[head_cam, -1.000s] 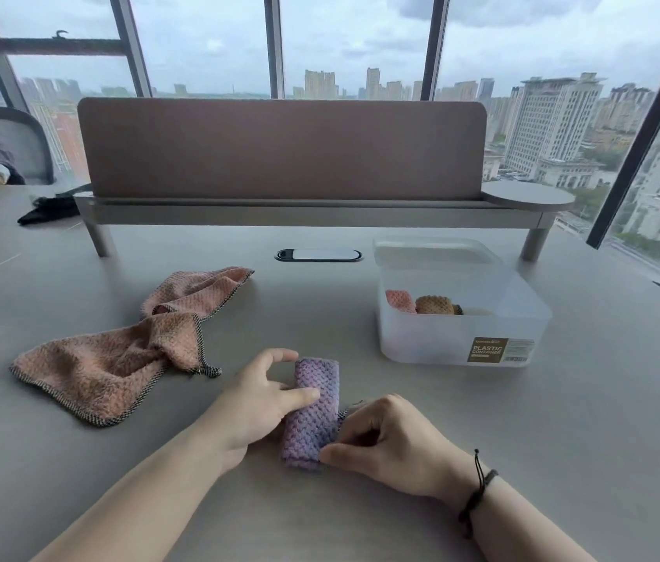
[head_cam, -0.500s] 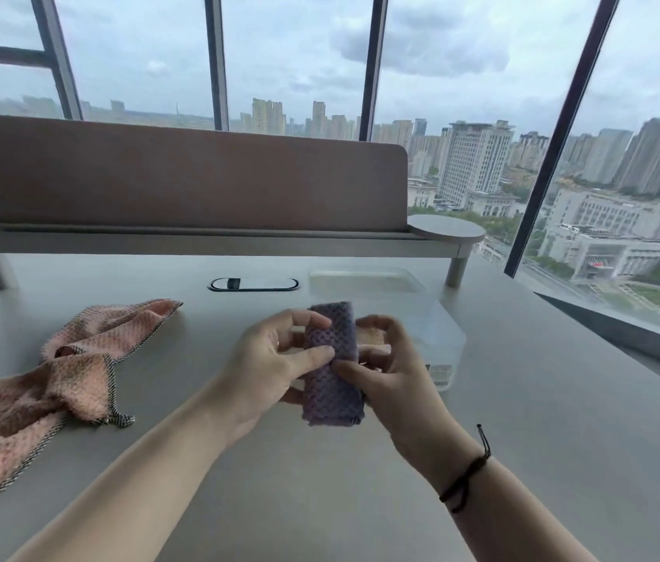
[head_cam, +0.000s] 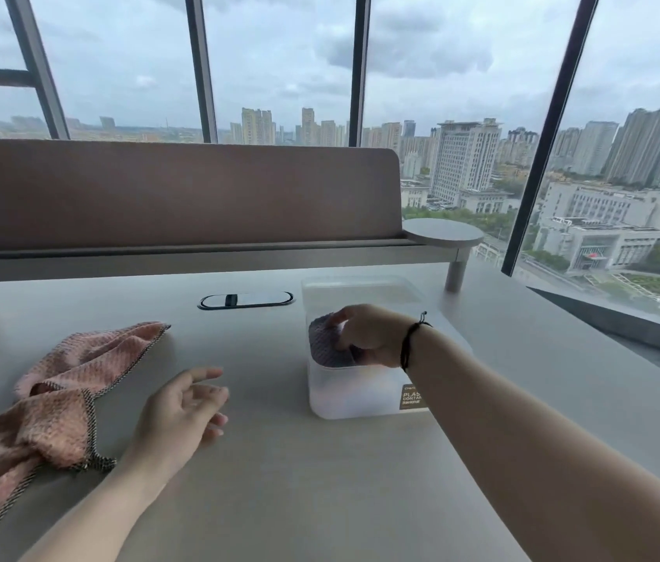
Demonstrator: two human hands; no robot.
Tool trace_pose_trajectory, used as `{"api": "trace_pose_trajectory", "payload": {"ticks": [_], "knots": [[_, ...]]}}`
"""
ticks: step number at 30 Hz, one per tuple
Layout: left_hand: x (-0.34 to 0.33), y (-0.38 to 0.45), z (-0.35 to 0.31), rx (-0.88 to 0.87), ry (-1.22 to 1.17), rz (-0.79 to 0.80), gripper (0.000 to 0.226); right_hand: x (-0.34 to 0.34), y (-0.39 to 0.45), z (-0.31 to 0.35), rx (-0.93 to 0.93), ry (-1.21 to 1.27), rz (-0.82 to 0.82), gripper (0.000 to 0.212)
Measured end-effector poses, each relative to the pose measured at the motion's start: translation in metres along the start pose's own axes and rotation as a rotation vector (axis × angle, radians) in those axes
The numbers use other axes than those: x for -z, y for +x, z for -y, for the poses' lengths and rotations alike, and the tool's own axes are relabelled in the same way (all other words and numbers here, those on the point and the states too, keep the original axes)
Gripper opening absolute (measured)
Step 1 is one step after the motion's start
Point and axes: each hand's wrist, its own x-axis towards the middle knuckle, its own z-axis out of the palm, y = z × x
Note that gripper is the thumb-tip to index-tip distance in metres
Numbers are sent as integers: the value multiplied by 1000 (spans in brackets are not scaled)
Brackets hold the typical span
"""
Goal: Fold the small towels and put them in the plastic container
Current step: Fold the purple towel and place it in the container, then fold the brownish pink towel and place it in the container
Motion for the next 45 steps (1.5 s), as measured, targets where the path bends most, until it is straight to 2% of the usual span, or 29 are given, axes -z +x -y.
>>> {"api": "trace_pose_trajectory", "payload": {"ticks": [2,5,6,8,11,13,14,15,18,20,22,25,27,28,31,33,36,38,41,43,45], "knots": [[3,3,7,-18,19,15,20,-1,8,-2,-12,-80,13,42],[1,6,12,-71,81,36,22,-1,17,-6,11,-390,-8,45],[0,6,13,-86,96,41,23,-3,17,-7,30,-502,-24,41],[-2,5,16,-122,133,46,24,-10,22,-11,71,-645,-100,20],[0,6,21,-170,165,50,25,-11,36,-14,101,-730,-86,14],[2,7,24,-215,233,19,21,-11,40,-13,47,-844,-67,12],[3,7,24,-247,301,-14,21,-10,42,-15,50,-899,-109,16],[6,7,24,-293,391,-65,22,-8,48,-18,77,-960,-166,34],[19,7,18,-436,725,-259,21,-12,27,-11,196,-964,-404,31],[34,8,16,-387,946,-380,29,-18,6,-9,343,-858,-598,25],[50,5,18,-257,1146,-415,39,-34,-17,-14,512,-793,-704,16],[72,-5,21,-26,1303,-365,50,-76,-43,-41,707,-842,-605,17],[82,-14,23,9,1299,-317,45,-106,-51,-63,763,-832,-509,13],[86,-18,24,-36,1263,-288,39,-118,-54,-73,784,-829,-463,14],[90,-37,24,-221,1030,-152,31,-147,-62,-86,812,-927,-209,39],[87,-54,16,-278,841,23,37,-156,-63,-88,784,-961,-85,55],[78,-77,-3,-294,695,370,40,-159,-64,-87,772,-926,-70,67],[74,-84,-14,-282,664,507,37,-156,-65,-88,747,-945,-44,70],[77,-85,-22,-237,543,576,34,-155,-69,-94,809,-980,-11,48],[82,-81,-29,-257,531,537,31,-156,-73,-97,908,-944,-82,30],[85,-75,-37,-306,600,442,26,-154,-79,-96,950,-865,-181,35]]}}
